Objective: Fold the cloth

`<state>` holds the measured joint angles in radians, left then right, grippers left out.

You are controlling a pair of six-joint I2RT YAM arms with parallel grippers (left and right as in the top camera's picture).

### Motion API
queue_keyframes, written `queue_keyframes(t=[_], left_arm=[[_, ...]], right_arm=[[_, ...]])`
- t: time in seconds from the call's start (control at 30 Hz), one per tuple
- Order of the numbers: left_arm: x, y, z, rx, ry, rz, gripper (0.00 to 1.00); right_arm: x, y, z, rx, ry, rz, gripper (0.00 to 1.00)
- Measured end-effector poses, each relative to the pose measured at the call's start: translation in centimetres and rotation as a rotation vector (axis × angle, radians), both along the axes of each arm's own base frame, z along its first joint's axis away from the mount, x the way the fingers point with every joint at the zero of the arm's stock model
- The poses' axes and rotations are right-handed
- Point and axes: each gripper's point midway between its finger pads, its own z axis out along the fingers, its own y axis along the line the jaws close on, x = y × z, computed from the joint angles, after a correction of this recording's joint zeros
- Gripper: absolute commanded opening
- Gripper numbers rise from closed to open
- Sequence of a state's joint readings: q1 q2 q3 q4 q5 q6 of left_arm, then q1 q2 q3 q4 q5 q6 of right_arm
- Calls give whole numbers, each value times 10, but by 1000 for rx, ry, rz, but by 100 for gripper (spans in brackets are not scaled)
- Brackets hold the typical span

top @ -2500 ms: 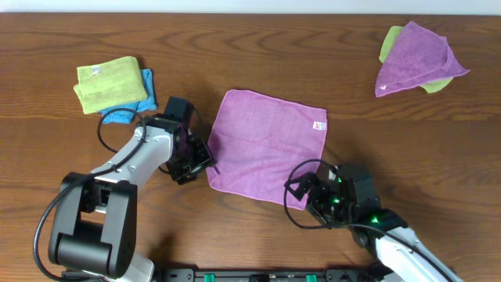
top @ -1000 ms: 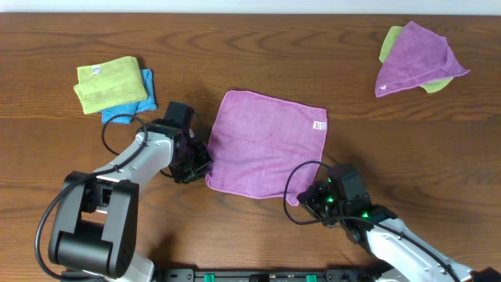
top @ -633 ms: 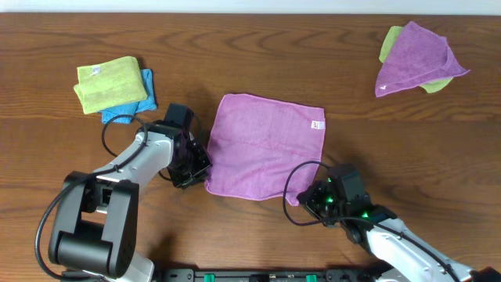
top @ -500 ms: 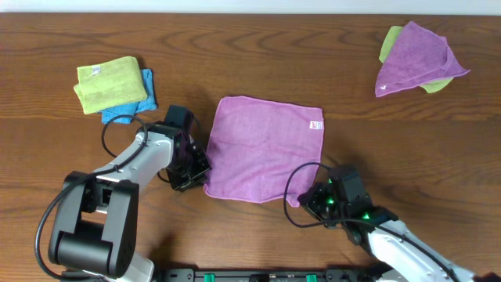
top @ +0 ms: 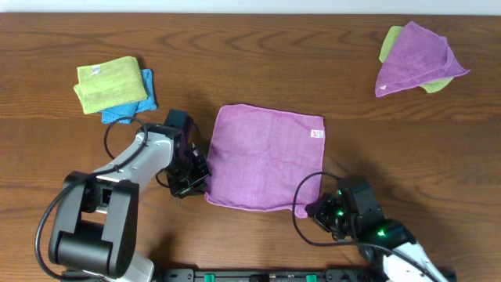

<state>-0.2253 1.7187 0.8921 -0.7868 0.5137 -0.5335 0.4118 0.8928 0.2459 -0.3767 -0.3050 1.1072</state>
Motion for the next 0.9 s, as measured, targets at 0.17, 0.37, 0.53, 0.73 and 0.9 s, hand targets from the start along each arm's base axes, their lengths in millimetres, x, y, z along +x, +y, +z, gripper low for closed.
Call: queue_keyframes(t=[0.17, 0.37, 0.53, 0.73, 0.9], left_arm=[[-8, -4, 4, -29, 35, -2, 6], [-14, -5, 6, -40, 66, 2, 6], [-15, -6, 10, -45, 63, 3, 6], [-5, -9, 31, -76, -32, 14, 6], [10, -14, 39, -100, -103, 44, 6]], right_arm=[[1, 0, 4, 4, -20, -3, 1], [3, -5, 9, -28, -8, -14, 1], [16, -4, 27, -40, -54, -19, 1], [24, -7, 35, -60, -86, -38, 1], [34, -10, 44, -79, -127, -62, 1]])
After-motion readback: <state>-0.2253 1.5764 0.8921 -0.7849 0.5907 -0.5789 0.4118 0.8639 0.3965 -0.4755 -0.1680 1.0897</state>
